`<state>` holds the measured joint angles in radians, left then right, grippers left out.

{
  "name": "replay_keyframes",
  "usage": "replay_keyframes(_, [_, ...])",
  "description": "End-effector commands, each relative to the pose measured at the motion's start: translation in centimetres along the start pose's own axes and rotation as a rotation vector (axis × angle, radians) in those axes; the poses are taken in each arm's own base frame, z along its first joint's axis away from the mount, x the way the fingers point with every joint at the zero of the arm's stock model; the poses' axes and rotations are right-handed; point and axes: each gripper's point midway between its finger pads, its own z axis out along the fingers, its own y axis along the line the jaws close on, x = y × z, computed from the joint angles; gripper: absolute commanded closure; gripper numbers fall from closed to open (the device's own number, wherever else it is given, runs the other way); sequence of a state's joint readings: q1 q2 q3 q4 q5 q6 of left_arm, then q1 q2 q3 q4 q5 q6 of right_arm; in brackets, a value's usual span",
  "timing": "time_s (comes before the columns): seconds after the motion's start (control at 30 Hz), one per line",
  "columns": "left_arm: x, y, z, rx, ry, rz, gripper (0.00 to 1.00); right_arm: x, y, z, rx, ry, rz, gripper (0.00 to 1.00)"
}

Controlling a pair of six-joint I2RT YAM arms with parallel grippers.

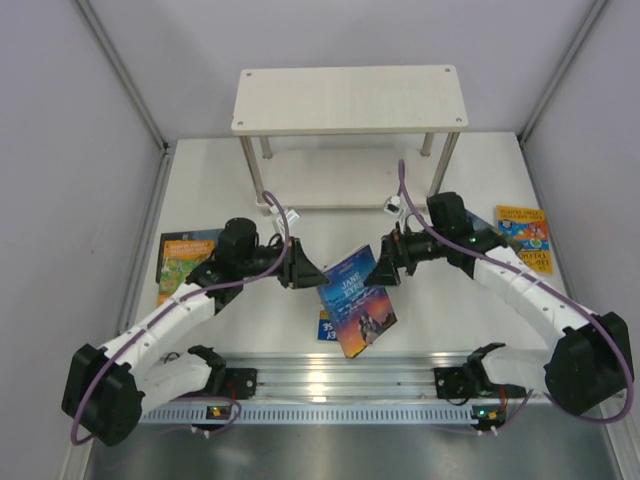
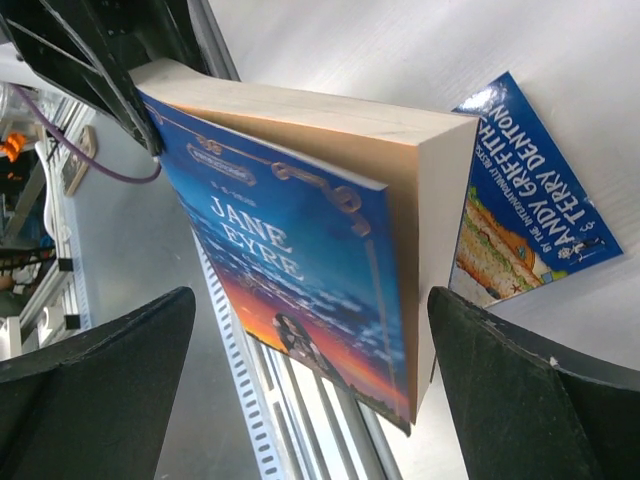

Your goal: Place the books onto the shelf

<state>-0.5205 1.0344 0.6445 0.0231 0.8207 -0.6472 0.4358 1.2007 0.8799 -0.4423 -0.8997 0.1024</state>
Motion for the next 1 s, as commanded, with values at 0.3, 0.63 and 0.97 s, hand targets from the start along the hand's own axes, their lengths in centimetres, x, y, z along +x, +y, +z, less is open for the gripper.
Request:
replay_keyframes(0.3, [-6.9,0.4,-2.8,-0.17,-0.233,-0.025,1.0,-5.2,-6.1,-4.3,0.424,-0.325,0.417,0.0])
replay_keyframes(0.63, [-17.9,-9.9,-5.3,0.013,-0.509,-0.042,1.0,-14.6,0.9,-12.3,0.338,-0.709,0.632,0.0])
replay_keyframes(0.97, [-29.8,-19.0,-12.2,0.069,-0.958,0.029,1.0,-23.1,7.3,-21.1,0.28,-1.043,0.54,0.0])
